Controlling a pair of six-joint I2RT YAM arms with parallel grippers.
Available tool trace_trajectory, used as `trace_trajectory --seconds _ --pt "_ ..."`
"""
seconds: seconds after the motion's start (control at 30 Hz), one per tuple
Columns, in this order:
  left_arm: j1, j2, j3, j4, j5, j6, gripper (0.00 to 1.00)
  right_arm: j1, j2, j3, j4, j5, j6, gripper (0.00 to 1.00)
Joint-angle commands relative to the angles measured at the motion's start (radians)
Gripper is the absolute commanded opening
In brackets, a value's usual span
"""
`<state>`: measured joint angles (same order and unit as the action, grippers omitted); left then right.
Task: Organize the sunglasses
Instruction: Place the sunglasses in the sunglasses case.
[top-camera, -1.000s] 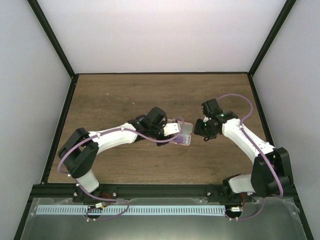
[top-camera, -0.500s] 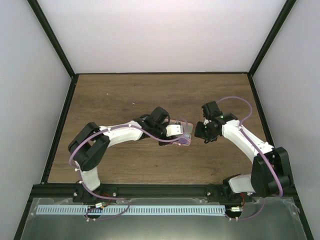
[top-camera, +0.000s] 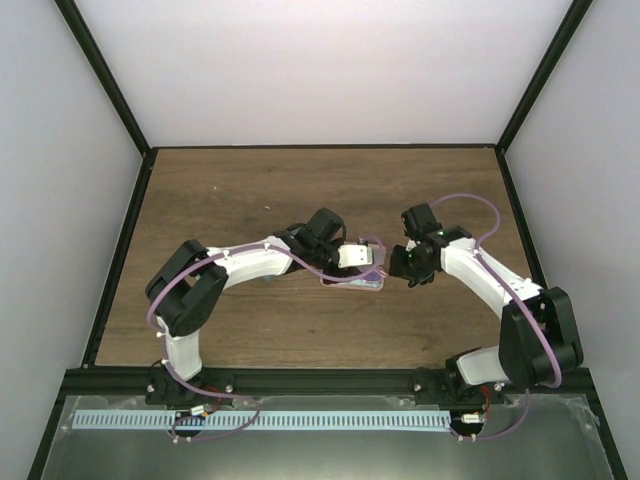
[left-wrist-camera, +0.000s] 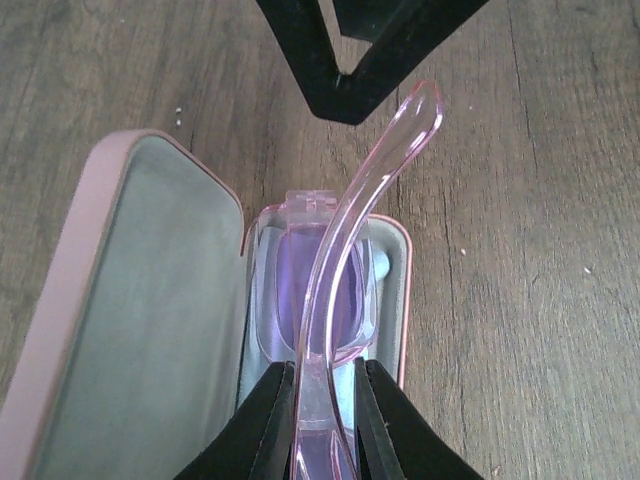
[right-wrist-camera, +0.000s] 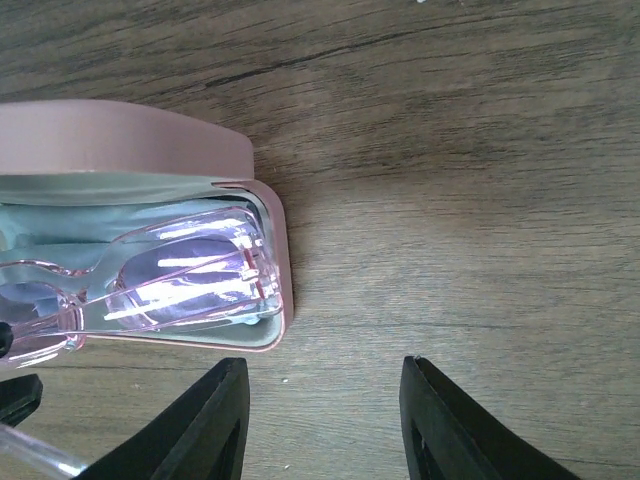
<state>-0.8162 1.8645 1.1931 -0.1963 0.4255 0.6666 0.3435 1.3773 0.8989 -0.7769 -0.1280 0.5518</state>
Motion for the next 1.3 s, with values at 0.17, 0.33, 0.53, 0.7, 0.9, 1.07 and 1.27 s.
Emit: trace_trajectory --seconds 0.17,0.33,0.53,0.7,0.9,1.07,1.27 --pt "0.012 0.021 -0.014 0.004 0.001 0.036 0.04 -0.010 0.004 -0.021 0.016 0.025 -0.019 0.43" --pt "0.025 -0.014 -0.060 0.023 -0.002 0.034 0.04 -0.009 0.006 -0.032 0.029 0.018 -0.012 0.43" --pt "0.033 -0.003 -0.064 0.041 -0.004 0.025 0.04 -0.010 0.010 -0.018 0.035 0.018 -0.011 0.43" --pt "0.035 0.004 -0.056 0.060 -0.011 0.008 0.17 -0.010 0.020 -0.005 0.031 0.022 -0.017 0.42" --pt "0.034 0.019 -0.016 0.035 -0.006 0.016 0.18 -0.009 0.026 -0.006 0.036 0.017 -0.020 0.43" --pt "0.035 0.008 0.003 0.024 -0.011 0.017 0.27 -0.010 0.024 -0.007 0.037 0.016 -0.024 0.43" --pt "0.033 -0.013 -0.017 0.012 -0.005 0.011 0.29 -0.010 0.015 -0.017 0.044 0.012 -0.023 0.42"
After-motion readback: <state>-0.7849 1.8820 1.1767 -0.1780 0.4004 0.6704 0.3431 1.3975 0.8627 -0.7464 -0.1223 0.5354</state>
